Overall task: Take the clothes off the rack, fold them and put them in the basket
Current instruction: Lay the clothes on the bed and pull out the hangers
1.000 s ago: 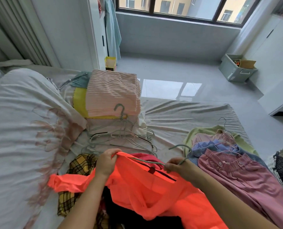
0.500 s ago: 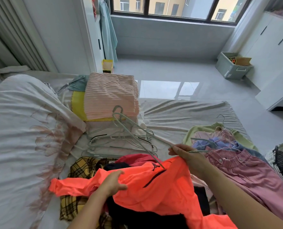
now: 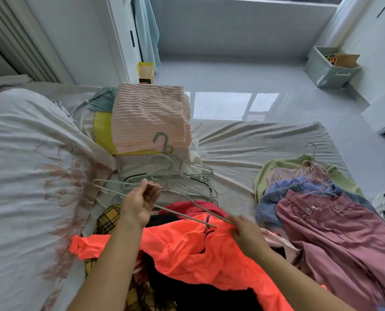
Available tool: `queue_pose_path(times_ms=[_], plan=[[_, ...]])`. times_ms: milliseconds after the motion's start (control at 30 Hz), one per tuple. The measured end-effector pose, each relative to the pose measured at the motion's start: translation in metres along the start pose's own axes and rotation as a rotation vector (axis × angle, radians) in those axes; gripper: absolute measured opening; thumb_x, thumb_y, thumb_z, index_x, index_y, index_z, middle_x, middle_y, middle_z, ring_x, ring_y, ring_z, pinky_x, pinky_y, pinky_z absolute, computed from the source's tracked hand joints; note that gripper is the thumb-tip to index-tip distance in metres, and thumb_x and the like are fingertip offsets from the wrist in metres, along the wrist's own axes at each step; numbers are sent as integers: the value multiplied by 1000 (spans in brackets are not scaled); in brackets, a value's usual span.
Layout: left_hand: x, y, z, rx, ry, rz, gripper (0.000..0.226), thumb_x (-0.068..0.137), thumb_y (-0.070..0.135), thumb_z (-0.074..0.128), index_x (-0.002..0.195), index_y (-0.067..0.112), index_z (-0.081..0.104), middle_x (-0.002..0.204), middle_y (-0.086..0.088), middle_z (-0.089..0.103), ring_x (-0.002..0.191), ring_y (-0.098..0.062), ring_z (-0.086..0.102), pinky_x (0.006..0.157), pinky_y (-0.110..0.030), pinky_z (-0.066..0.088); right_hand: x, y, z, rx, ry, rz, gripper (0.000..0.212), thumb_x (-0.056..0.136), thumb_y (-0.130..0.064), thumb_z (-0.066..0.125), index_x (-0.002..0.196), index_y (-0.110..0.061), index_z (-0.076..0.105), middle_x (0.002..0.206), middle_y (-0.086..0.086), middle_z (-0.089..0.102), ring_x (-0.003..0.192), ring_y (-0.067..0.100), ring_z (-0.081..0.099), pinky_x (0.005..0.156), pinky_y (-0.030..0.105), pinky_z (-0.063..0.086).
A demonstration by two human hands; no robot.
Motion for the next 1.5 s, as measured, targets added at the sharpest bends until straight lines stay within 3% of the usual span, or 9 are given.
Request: queue_pose_path(times_ms=[167, 533, 633, 733, 867, 1000, 1100, 1300, 1500], plan=[[55, 15, -40, -117, 206, -8, 30, 100, 17, 40, 72, 7, 46, 37, 1, 57, 35, -3, 56, 39, -13, 46, -7, 70, 34, 109, -153, 222, 38, 92, -15, 51, 130, -14, 48, 133, 7, 52, 124, 22, 48, 99, 29, 36], [175, -36, -11, 21, 329, -108, 14, 99, 12, 43, 96, -1, 45, 57, -15, 64, 41, -14, 62, 37, -21, 50, 53, 74, 42, 345, -83, 181, 40, 90, -17, 60, 128, -12, 51, 130, 4, 53, 122, 15, 46, 101, 24, 32], [205, -46, -6, -3, 324, -145, 44, 99, 25, 42, 128, -8, 37, 127, -25, 50, 101, -29, 64, 79, -24, 56, 52, 98, 50, 473, -72, 259, 38, 90, -22, 59, 125, -10, 54, 129, 2, 52, 119, 10, 44, 97, 19, 31], [216, -60, 0, 91, 252, -217, 58, 100, 26, 39, 144, -5, 15, 149, -25, 27, 134, -32, 38, 110, -38, 32, 48, 116, 59, 560, -53, 320, 39, 91, -33, 55, 124, -11, 55, 119, -5, 51, 122, 12, 45, 95, 17, 29], [202, -90, 7, 209, 223, -267, 19, 100, 18, 38, 102, 0, 44, 144, -20, 38, 115, -28, 55, 100, -41, 37, 46, 136, 79, 582, -112, 412, 32, 96, -14, 48, 127, -6, 53, 123, 4, 55, 115, 11, 46, 89, 15, 29], [168, -131, 10, 358, 222, -262, 38, 100, 12, 37, 135, -2, 33, 131, -24, 48, 109, -33, 56, 87, -38, 45, 47, 148, 83, 611, -133, 451, 34, 98, -18, 46, 129, -7, 51, 131, 7, 54, 120, 14, 47, 94, 19, 30], [133, -170, 27, 586, 117, -244, 13, 99, 11, 39, 108, 6, 47, 106, -16, 57, 80, -24, 59, 69, -29, 47, 41, 162, 78, 599, -141, 452, 34, 98, -18, 44, 129, -5, 50, 131, 7, 53, 123, 16, 46, 98, 22, 31], [88, -246, 76, 1142, -246, -105, 14, 93, 3, 50, 83, 8, 59, 74, -5, 55, 72, -18, 48, 65, -28, 38, 18, 249, 46, 559, -74, 551, 30, 98, -12, 43, 123, 1, 54, 122, 10, 56, 120, 21, 49, 97, 24, 32], [60, -257, 78, 1383, -58, 65, 18, 90, 3, 56, 105, -6, 62, 103, -21, 64, 93, -25, 58, 84, -33, 40, 17, 386, -6, 471, 11, 657, 41, 91, -24, 48, 125, -1, 53, 128, 17, 56, 115, 25, 52, 96, 32, 38]])
Point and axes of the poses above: each hand's wrist, its own x-axis towards the middle knuckle, its own z-axis out of the palm, y = z × x, the point moved 9 cm from there along x, towards the middle knuckle
